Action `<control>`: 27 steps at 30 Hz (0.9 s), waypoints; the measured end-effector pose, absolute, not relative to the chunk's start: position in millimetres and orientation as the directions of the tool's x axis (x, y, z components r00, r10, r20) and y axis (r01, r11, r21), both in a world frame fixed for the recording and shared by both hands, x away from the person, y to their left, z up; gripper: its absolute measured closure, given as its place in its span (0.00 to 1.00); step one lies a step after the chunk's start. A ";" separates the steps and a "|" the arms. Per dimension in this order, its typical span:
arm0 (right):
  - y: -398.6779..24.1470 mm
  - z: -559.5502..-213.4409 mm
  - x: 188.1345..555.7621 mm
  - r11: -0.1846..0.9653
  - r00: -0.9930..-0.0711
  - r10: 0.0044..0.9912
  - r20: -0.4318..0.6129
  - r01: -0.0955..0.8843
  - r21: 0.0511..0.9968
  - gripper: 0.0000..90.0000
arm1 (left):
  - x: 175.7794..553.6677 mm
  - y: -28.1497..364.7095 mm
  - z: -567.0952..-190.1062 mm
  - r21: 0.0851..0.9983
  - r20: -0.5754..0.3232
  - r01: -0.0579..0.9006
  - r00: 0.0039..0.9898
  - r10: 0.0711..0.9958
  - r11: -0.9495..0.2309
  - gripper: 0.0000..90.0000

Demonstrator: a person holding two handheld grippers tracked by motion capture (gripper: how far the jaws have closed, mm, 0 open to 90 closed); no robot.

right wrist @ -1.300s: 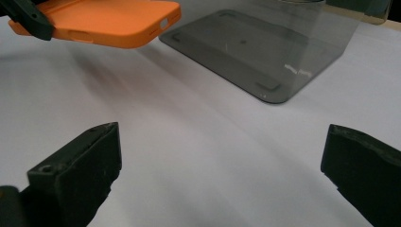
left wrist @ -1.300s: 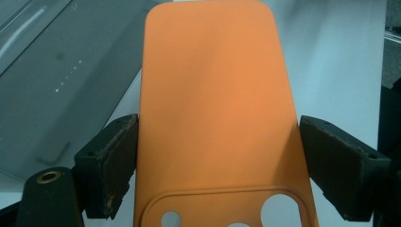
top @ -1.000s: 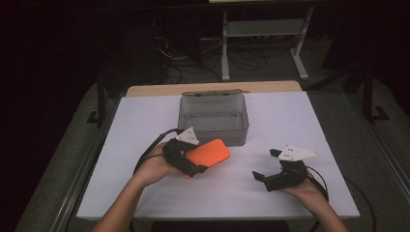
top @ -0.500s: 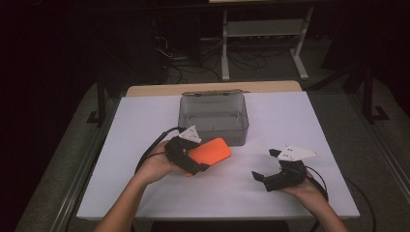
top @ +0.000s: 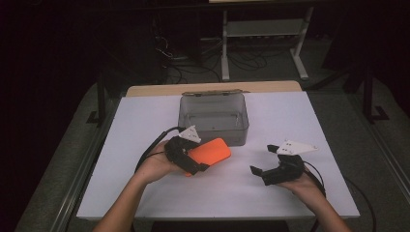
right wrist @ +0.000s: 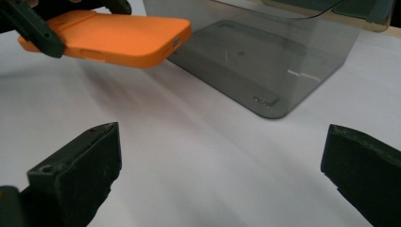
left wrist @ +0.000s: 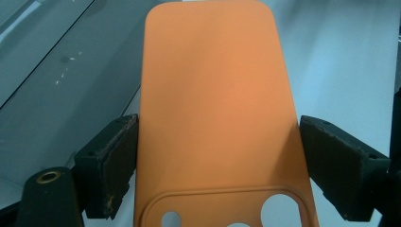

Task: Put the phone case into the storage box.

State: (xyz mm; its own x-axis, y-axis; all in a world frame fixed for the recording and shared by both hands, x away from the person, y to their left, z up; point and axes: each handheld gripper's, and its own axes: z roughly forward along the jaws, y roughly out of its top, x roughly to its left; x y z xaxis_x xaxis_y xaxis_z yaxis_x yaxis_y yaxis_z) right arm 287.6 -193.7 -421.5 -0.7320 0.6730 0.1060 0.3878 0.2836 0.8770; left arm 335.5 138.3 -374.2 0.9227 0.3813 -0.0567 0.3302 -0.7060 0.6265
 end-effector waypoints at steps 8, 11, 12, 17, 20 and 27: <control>-192.9 -416.7 296.6 0.251 -0.723 0.680 0.118 0.381 0.890 0.00 | 335.6 138.2 -374.1 0.625 -0.060 0.331 0.923 0.380 -0.707 0.17; -191.6 -415.7 299.4 0.245 -0.724 0.680 0.118 0.376 0.893 0.00 | 335.6 137.9 -374.5 0.624 -0.058 0.329 0.924 0.379 -0.708 0.17; -190.7 -415.5 300.6 0.244 -0.725 0.679 0.119 0.376 0.894 0.00 | 335.5 137.7 -374.7 0.625 -0.057 0.328 0.924 0.378 -0.709 0.17; -185.3 -415.2 308.8 0.245 -0.730 0.673 0.121 0.375 0.894 0.00 | 335.5 137.3 -374.7 0.624 -0.054 0.325 0.925 0.376 -0.710 0.17; -183.1 -415.1 312.3 0.238 -0.735 0.667 0.124 0.368 0.899 0.00 | 335.3 137.4 -374.1 0.628 -0.052 0.323 0.925 0.376 -0.708 0.17; -175.3 -414.9 319.2 0.246 -0.745 0.659 0.102 0.341 0.907 0.00 | 335.5 138.9 -373.5 0.632 -0.054 0.327 0.923 0.381 -0.702 0.17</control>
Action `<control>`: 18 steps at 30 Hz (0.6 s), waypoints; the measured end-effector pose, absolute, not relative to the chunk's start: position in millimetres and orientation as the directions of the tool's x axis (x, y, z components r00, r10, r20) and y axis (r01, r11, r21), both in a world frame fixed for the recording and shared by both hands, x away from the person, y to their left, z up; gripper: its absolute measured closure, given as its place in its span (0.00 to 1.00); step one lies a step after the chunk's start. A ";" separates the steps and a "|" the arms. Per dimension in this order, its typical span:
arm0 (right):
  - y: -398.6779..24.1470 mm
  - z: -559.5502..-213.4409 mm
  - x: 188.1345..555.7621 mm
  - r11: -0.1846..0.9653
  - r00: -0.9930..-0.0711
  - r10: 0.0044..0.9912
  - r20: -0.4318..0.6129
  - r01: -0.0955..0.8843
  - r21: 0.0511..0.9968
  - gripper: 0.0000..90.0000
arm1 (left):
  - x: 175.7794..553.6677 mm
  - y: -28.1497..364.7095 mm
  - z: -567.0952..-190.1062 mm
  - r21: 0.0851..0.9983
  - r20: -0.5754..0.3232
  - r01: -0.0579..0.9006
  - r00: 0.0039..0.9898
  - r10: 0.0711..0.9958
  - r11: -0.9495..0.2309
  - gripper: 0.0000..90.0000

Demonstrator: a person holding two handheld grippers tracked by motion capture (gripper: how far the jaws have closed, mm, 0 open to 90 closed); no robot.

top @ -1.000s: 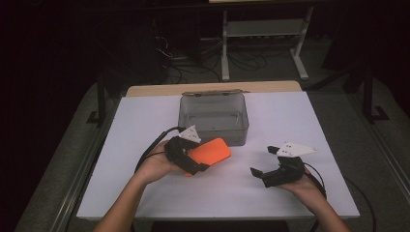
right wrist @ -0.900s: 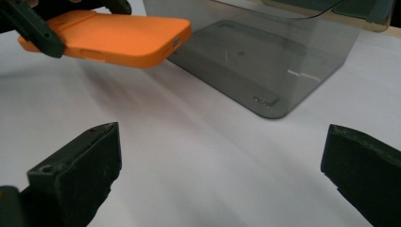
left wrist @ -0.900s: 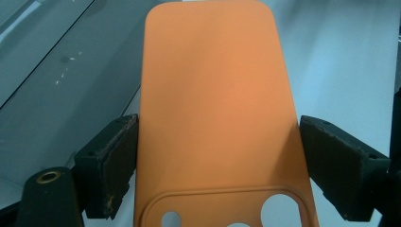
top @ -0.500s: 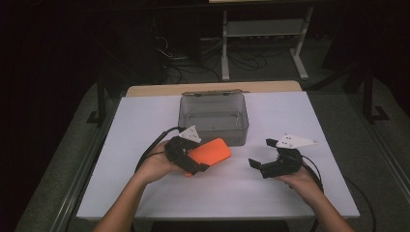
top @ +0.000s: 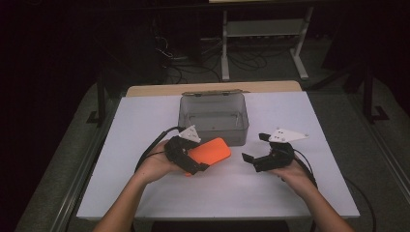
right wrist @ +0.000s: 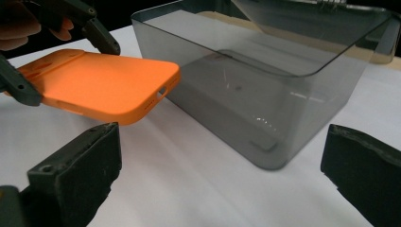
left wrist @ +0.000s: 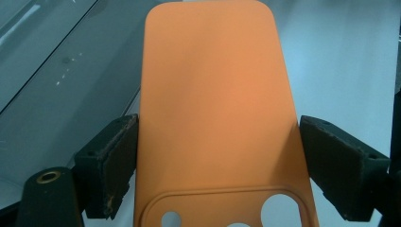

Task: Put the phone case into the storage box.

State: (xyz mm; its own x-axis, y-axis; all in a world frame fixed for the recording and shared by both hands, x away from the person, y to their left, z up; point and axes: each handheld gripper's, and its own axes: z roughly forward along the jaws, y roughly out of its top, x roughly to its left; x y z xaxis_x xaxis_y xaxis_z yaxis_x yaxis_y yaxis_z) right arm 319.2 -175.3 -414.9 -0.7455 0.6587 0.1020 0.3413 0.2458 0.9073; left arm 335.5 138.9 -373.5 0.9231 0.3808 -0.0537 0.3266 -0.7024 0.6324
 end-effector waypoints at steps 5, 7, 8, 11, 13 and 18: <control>-172.4 -414.9 320.1 0.274 -0.749 0.661 0.053 0.306 0.912 0.00 | 336.4 139.5 -373.8 0.632 -0.056 0.328 0.923 0.380 -0.702 0.17; -171.0 -416.0 319.3 0.296 -0.748 0.663 0.027 0.296 0.908 0.00 | 336.7 139.7 -374.0 0.632 -0.058 0.328 0.923 0.380 -0.702 0.17; -170.6 -416.5 319.0 0.307 -0.748 0.664 0.016 0.291 0.906 0.00 | 336.7 139.7 -374.1 0.631 -0.058 0.328 0.924 0.379 -0.703 0.17; -169.4 -417.6 318.7 0.323 -0.749 0.663 0.001 0.287 0.902 0.00 | 336.8 139.6 -374.2 0.631 -0.058 0.327 0.924 0.377 -0.703 0.17; -168.7 -418.3 318.6 0.335 -0.747 0.664 -0.013 0.282 0.899 0.00 | 336.8 139.6 -374.1 0.633 -0.057 0.326 0.924 0.378 -0.702 0.17; -166.7 -420.6 317.6 0.376 -0.751 0.657 -0.057 0.262 0.889 0.00 | 336.9 140.0 -374.2 0.632 -0.055 0.325 0.924 0.378 -0.703 0.17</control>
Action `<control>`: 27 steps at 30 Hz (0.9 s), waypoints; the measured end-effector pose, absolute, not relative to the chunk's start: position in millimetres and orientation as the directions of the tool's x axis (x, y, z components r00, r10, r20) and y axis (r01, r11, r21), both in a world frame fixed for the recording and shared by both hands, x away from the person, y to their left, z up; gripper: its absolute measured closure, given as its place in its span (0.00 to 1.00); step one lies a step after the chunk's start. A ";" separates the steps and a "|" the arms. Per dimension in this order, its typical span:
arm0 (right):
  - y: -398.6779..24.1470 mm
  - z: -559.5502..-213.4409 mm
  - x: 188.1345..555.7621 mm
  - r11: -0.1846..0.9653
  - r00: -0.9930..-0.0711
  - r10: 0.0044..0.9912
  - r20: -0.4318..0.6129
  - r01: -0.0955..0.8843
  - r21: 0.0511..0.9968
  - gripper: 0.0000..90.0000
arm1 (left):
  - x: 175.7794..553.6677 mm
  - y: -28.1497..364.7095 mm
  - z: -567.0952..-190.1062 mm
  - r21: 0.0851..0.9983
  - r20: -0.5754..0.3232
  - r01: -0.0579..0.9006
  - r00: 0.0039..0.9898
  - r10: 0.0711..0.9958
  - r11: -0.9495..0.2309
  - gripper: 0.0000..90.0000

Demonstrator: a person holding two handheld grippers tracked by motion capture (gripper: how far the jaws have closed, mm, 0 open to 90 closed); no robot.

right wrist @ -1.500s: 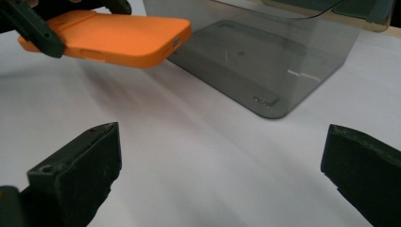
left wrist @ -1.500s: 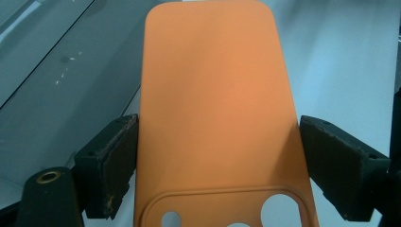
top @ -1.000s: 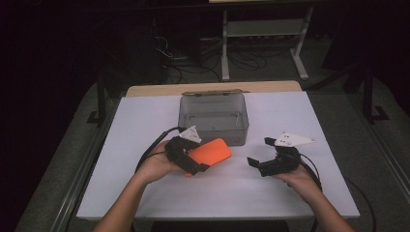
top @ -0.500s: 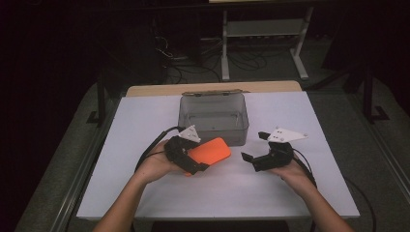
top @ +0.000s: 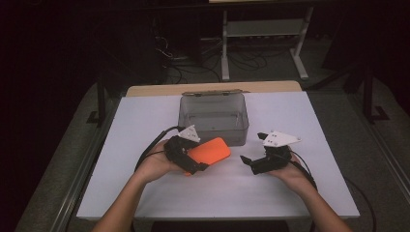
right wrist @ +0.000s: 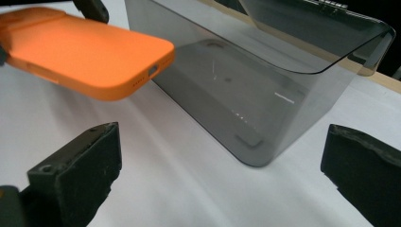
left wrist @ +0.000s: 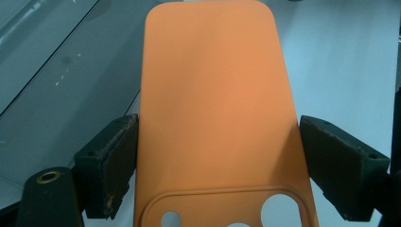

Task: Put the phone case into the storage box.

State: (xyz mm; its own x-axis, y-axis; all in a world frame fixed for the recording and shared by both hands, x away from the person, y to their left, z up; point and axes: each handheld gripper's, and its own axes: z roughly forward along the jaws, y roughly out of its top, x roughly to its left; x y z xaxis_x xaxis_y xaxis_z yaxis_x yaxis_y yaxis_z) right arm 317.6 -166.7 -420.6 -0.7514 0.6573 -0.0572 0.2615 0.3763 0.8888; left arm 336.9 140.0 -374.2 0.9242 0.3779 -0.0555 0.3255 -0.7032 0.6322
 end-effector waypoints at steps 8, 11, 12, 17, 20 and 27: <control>-165.2 -421.1 315.2 0.444 -0.741 0.653 -0.157 0.207 0.872 0.00 | 336.8 139.5 -374.3 0.632 -0.053 0.322 0.925 0.375 -0.705 0.17; -164.7 -421.1 314.3 0.458 -0.738 0.650 -0.180 0.192 0.868 0.00 | 336.9 139.5 -374.2 0.631 -0.053 0.322 0.926 0.374 -0.706 0.17; -164.9 -421.0 314.2 0.464 -0.738 0.648 -0.190 0.183 0.867 0.00 | 336.9 139.4 -374.2 0.631 -0.053 0.322 0.926 0.374 -0.706 0.17; -165.7 -419.8 314.2 0.464 -0.732 0.651 -0.203 0.172 0.869 0.00 | 337.0 139.4 -374.1 0.633 -0.052 0.319 0.926 0.373 -0.705 0.17; -166.4 -418.4 314.3 0.478 -0.726 0.652 -0.219 0.169 0.862 0.00 | 337.2 139.2 -374.2 0.631 -0.052 0.319 0.927 0.372 -0.707 0.17; -166.4 -417.5 313.9 0.491 -0.717 0.658 -0.230 0.177 0.853 0.00 | 337.3 138.9 -374.3 0.628 -0.052 0.319 0.927 0.371 -0.710 0.17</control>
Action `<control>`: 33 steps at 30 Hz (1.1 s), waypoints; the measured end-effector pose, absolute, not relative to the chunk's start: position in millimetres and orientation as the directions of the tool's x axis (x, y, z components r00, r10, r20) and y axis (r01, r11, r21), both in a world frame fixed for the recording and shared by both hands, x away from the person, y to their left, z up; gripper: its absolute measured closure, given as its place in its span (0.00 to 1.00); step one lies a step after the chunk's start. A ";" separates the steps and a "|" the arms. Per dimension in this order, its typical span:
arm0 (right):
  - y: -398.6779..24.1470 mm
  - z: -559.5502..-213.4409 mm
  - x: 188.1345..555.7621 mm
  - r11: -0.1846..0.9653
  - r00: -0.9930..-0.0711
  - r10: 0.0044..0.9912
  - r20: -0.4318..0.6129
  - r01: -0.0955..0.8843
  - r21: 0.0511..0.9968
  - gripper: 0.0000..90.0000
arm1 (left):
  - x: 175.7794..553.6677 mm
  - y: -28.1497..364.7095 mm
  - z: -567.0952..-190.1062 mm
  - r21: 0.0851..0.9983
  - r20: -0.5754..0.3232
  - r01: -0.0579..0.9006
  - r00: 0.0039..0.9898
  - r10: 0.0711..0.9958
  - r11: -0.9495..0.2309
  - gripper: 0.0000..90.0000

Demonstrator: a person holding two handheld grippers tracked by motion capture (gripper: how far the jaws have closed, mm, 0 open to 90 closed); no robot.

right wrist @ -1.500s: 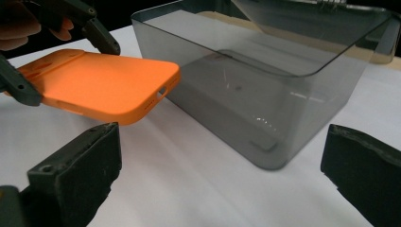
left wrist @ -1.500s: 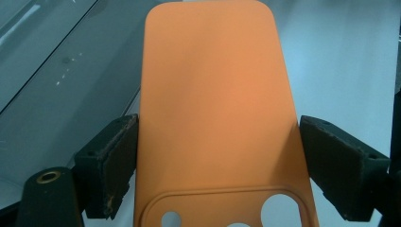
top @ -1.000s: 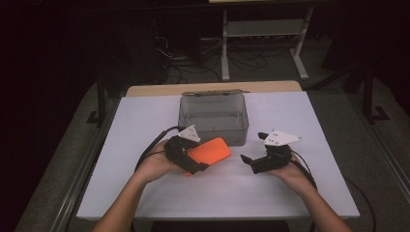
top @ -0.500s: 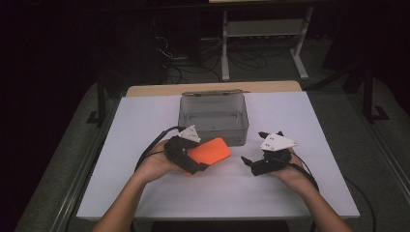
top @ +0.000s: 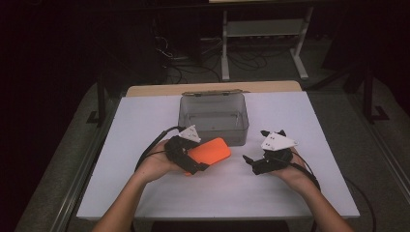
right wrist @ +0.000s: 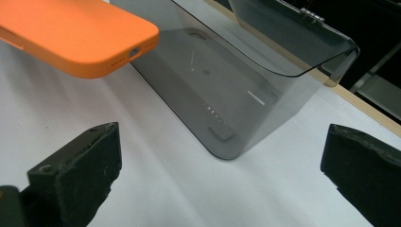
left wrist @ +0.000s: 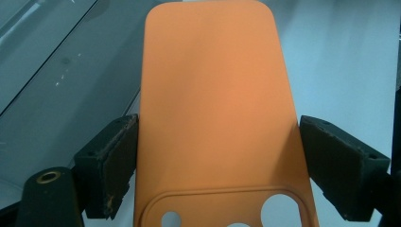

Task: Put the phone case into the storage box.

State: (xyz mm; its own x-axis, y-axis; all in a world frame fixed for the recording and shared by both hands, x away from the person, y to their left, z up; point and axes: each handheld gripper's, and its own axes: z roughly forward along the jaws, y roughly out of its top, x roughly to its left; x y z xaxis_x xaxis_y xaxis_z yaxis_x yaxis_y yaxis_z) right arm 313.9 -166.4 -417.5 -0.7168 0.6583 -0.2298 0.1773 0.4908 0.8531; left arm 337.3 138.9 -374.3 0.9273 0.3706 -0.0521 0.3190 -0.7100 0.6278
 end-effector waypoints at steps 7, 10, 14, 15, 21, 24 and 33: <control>-161.8 -419.3 310.7 0.539 -0.717 0.632 -0.294 0.134 0.832 0.00 | 337.3 138.6 -374.3 0.627 -0.051 0.318 0.928 0.370 -0.712 0.17; -159.9 -420.3 309.8 0.560 -0.715 0.620 -0.323 0.116 0.820 0.00 | 337.5 138.9 -373.8 0.626 -0.049 0.316 0.929 0.368 -0.713 0.17; -157.5 -421.1 307.9 0.585 -0.708 0.608 -0.358 0.095 0.806 0.00 | 337.4 138.5 -374.0 0.627 -0.051 0.318 0.928 0.370 -0.711 0.17; -157.0 -421.3 307.5 0.592 -0.708 0.604 -0.367 0.090 0.801 0.00 | 337.3 138.4 -374.0 0.628 -0.052 0.318 0.928 0.370 -0.710 0.17; -154.5 -422.4 305.8 0.622 -0.700 0.586 -0.409 0.063 0.781 0.00 | 337.4 138.6 -373.5 0.627 -0.051 0.317 0.928 0.369 -0.711 0.17; -153.1 -423.1 304.6 0.640 -0.692 0.574 -0.438 0.045 0.767 0.00 | 337.5 138.7 -373.4 0.631 -0.052 0.318 0.927 0.370 -0.708 0.17; -149.1 -424.8 301.3 0.686 -0.674 0.537 -0.508 -0.002 0.727 0.00 | 337.6 138.1 -373.7 0.628 -0.052 0.317 0.928 0.368 -0.711 0.17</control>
